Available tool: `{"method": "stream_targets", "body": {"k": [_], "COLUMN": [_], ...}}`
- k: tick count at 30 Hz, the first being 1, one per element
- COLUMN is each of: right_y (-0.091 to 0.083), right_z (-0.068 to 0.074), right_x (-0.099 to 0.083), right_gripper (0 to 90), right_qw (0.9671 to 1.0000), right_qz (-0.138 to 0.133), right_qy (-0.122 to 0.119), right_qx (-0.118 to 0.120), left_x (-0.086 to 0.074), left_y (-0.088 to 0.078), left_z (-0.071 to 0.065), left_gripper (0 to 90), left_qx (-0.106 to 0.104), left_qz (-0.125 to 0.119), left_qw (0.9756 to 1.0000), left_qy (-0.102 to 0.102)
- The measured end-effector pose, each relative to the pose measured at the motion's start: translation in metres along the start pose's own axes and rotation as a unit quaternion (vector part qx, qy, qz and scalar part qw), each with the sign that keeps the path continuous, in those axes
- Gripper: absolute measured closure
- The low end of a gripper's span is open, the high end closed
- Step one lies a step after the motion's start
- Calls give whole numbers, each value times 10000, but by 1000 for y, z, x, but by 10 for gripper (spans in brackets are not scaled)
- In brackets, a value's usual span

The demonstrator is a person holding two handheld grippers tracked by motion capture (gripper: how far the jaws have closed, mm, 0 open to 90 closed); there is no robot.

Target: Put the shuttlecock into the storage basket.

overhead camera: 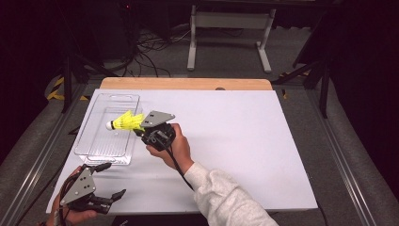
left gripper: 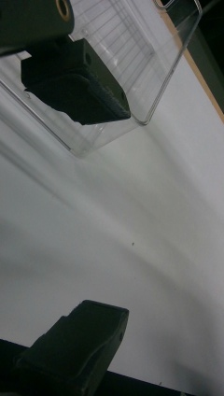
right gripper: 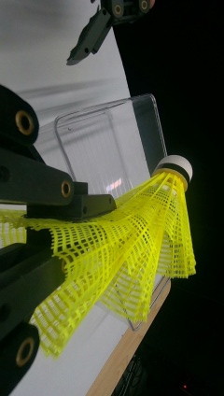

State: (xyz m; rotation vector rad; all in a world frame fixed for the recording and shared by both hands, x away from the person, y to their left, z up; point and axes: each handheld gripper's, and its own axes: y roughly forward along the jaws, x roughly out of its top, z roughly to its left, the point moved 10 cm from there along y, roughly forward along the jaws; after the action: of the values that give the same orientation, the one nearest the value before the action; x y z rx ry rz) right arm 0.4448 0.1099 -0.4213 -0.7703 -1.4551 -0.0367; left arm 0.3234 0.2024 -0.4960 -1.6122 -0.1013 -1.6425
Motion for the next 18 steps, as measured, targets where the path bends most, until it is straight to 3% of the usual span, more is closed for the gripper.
{"method": "stream_targets", "body": {"k": [18], "right_y": [34], "right_z": [14], "right_x": [10], "right_gripper": [884], "right_qw": [9993], "right_qz": [193], "right_qy": [-140], "right_qx": [301], "left_x": [0], "left_y": [1], "left_z": [0], "left_gripper": [76], "left_qx": [-50], "left_qz": [-3], "left_qw": [10000], "left_qy": [14]}}
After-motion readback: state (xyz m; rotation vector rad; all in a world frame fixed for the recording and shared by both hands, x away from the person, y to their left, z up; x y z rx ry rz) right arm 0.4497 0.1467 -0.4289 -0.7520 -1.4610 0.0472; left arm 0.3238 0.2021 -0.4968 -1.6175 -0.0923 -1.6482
